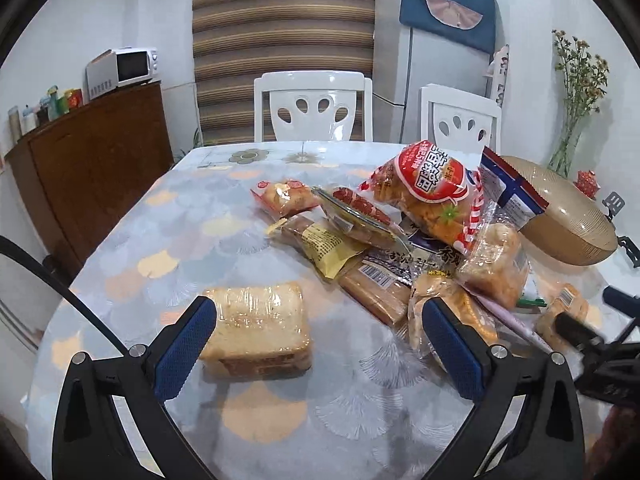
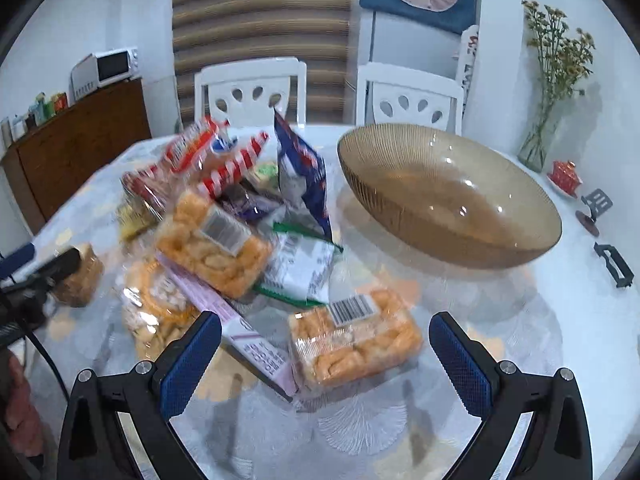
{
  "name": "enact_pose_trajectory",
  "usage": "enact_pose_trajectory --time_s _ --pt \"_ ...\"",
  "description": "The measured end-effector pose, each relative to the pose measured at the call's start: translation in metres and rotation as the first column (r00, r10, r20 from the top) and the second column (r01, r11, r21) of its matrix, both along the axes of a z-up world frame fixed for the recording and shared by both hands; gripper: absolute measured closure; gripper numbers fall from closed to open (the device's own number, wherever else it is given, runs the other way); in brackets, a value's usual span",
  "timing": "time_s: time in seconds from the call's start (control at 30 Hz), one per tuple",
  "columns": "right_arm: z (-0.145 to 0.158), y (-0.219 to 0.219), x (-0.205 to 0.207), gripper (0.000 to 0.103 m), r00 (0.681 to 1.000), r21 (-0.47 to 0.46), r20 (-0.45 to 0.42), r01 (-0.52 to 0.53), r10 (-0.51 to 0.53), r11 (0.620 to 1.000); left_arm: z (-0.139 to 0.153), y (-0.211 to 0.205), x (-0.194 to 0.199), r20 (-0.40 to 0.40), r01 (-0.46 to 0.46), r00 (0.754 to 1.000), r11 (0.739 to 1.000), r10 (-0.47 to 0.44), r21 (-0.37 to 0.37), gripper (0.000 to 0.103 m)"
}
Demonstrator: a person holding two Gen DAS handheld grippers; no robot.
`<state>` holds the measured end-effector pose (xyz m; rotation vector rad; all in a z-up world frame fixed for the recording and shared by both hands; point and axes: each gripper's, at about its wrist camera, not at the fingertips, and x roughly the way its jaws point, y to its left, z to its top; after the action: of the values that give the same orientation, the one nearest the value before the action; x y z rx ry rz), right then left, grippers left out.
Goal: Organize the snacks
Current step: 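Move both tools over the snack pile toward the wrapped bread slice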
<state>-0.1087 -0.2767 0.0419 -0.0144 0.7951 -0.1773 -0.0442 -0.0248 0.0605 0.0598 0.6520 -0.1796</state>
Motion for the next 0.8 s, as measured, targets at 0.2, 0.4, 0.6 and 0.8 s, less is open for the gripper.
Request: enact_pose_trajectory --time_s 0.2,0.4,0.6,0.8 --pt "-0.011 -0.004 0.004 0.000 0.999 0.058 -0.043 0.005 -0.002 0.998 -0.001 -0.007 -0.007 0.047 -0.017 0.999 0.998 0.014 0.059 0.001" --pt "-0.016 -0.003 0.001 0.000 1.000 0.070 -0.025 0.018 -0.017 0.997 -0.007 -0.008 -0.006 0.030 -0.012 0.999 0.998 0.010 0.062 0.001" --pt "-0.013 0.002 -0.003 0.000 0.999 0.044 0.003 0.031 -0.032 0.999 -0.009 -0.011 -0.009 0.035 -0.005 0.999 0.997 0.002 0.079 0.001" --pt "-0.014 0.002 -0.003 0.000 1.000 0.055 -0.005 0.019 -0.019 0.998 -0.010 -0.007 -0.009 0.029 0.002 1.000 0.998 -0.004 0.058 0.001"
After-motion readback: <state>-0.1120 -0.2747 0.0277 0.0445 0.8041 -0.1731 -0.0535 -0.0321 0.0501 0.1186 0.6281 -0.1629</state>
